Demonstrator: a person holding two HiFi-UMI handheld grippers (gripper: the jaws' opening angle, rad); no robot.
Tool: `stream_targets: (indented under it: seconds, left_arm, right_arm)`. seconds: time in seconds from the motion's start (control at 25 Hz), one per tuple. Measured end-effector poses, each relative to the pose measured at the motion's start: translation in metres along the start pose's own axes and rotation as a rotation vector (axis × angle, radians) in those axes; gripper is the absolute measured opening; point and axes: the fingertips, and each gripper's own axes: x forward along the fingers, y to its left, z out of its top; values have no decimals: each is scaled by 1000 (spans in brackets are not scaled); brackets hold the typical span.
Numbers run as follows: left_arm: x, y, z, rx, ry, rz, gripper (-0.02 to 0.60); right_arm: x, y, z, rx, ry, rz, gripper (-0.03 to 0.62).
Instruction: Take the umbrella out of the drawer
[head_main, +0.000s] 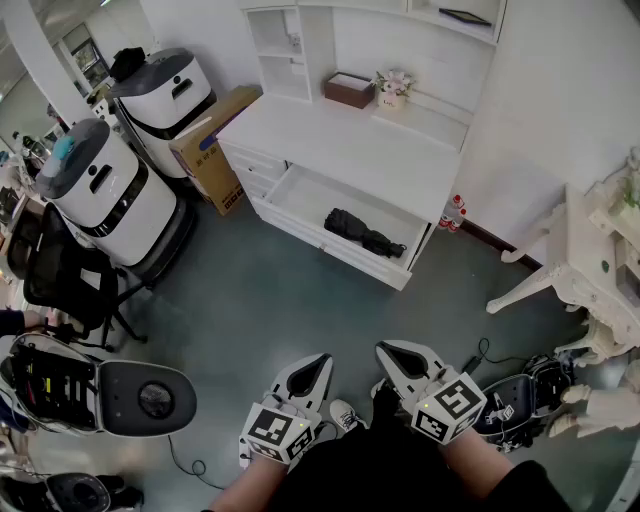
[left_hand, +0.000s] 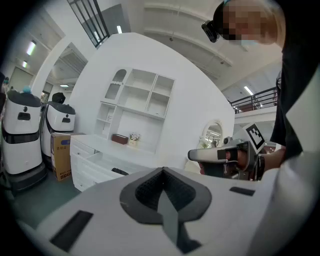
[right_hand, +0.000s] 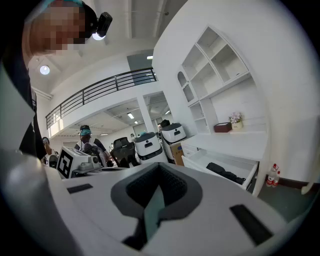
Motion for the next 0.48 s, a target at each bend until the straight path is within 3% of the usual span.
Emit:
stream_targets:
  seconds: [0.48]
  left_arm:
    - [5, -6, 4, -1, -7, -28, -5]
  right_arm:
    - [-6, 0, 9, 42, -51, 28, 2]
